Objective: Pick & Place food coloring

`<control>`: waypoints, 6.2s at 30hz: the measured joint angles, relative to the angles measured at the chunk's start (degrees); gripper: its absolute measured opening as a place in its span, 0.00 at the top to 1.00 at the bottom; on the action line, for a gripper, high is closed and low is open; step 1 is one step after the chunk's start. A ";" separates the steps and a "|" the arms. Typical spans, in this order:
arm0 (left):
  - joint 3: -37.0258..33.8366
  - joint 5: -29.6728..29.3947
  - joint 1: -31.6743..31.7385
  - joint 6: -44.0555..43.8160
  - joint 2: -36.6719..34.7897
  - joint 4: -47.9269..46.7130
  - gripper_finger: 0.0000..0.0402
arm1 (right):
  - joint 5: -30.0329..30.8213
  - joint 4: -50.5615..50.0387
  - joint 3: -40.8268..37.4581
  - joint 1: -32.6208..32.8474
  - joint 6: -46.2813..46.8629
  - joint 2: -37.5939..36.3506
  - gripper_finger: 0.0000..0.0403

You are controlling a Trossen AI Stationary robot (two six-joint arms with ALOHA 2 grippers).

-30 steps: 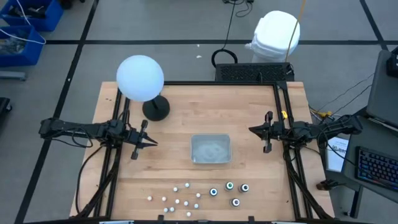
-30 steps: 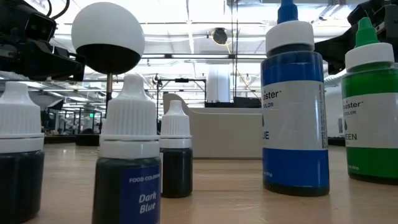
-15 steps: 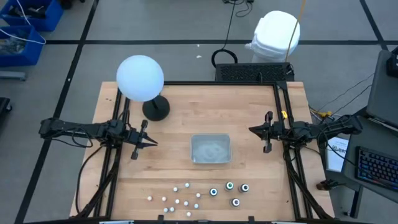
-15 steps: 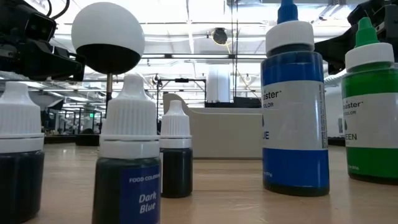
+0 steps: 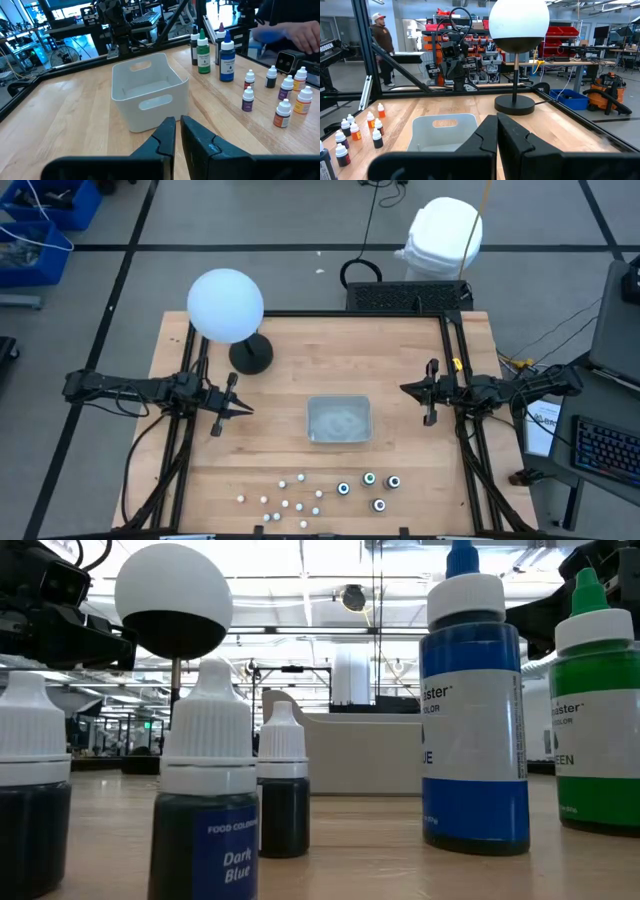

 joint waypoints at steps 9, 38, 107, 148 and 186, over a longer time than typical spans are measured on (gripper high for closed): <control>0.00 0.02 0.00 0.01 -0.01 0.00 0.91 | 0.00 0.00 0.00 0.00 0.00 0.01 1.00; 0.00 0.00 0.00 0.19 -0.01 0.00 0.91 | 0.00 0.00 0.00 0.02 0.00 -0.01 1.00; 0.00 -7.65 -7.48 -16.79 -0.01 13.63 0.91 | 45.44 -64.02 55.78 52.63 44.36 58.79 1.00; 0.00 -13.07 -7.48 -12.88 -0.01 11.00 0.91 | 25.37 15.97 27.26 48.91 18.81 71.29 0.43; 0.00 -13.08 -7.48 -10.28 -0.01 10.97 0.91 | 24.13 15.19 27.32 47.10 29.35 77.01 0.58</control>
